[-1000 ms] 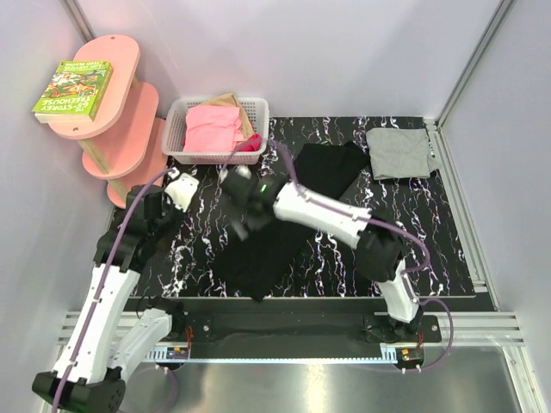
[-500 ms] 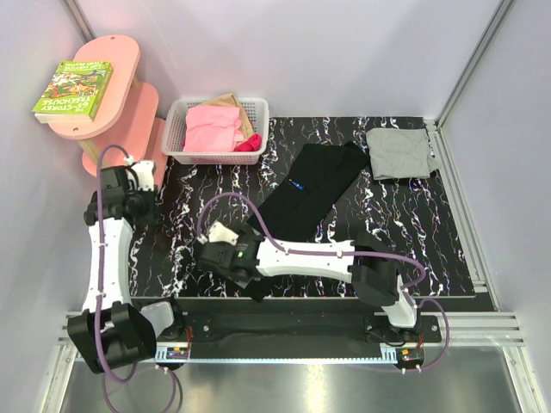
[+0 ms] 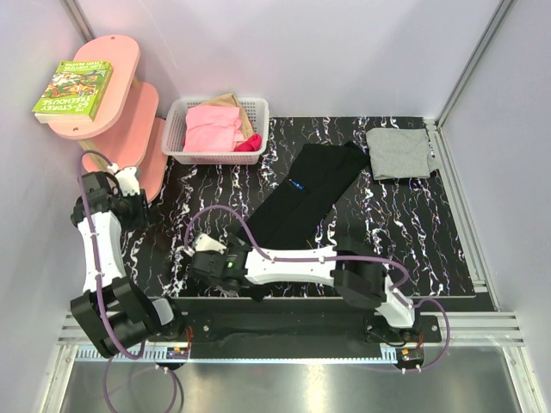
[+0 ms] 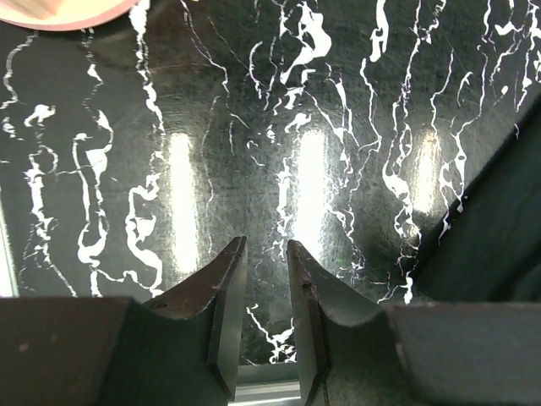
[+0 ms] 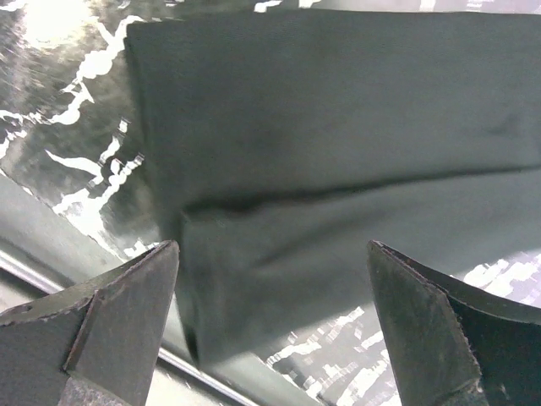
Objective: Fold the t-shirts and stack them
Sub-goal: Grab the bottom of the folded rectangular tshirt with right arm
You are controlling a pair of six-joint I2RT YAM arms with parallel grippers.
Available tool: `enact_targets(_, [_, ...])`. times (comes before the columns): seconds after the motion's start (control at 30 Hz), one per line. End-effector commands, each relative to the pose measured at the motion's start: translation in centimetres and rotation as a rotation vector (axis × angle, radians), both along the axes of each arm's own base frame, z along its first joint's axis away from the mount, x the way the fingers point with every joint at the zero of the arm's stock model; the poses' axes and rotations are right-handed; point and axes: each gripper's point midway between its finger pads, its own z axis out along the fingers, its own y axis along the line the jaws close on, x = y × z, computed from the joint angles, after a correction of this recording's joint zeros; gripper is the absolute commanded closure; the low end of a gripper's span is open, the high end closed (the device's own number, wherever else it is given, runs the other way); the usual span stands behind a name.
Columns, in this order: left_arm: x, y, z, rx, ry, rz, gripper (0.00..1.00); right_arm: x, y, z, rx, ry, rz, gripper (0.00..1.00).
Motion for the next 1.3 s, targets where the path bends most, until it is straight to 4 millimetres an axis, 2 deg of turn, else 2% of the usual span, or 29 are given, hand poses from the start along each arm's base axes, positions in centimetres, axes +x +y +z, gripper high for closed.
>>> enact_targets(0.0, [0.7,-0.1,0.7,-0.017,-0.044,-0.030,0.70,-0.6,3.2,-1.3,0.061,0.050,0.032,0.01])
enact_targets(0.13, [0.7,0.1,1.1,-0.006,-0.057,-0.033,0.70,-1.0,4.4,-2.1,0.072,0.081,0.036,0.02])
enact_targets(0.47, [0.7,0.8,1.2,0.001,-0.060,-0.023,0.69,-1.0,4.0,-4.6,0.034,0.095,0.010,0.05])
enact_targets(0.8, [0.4,1.6,0.7,0.007,-0.048,-0.016,0.70,0.1,0.3,-8.0,-0.053,0.123,-0.061,0.10])
enact_targets(1.0, [0.7,2.1,0.9,0.011,-0.050,-0.009,0.70,-0.2,-1.6,-10.0,-0.100,0.154,-0.079,0.13])
enact_targets(1.27, [1.0,2.5,1.2,0.014,-0.057,-0.004,0.70,-1.0,-4.1,-11.0,-0.144,0.192,-0.086,0.20])
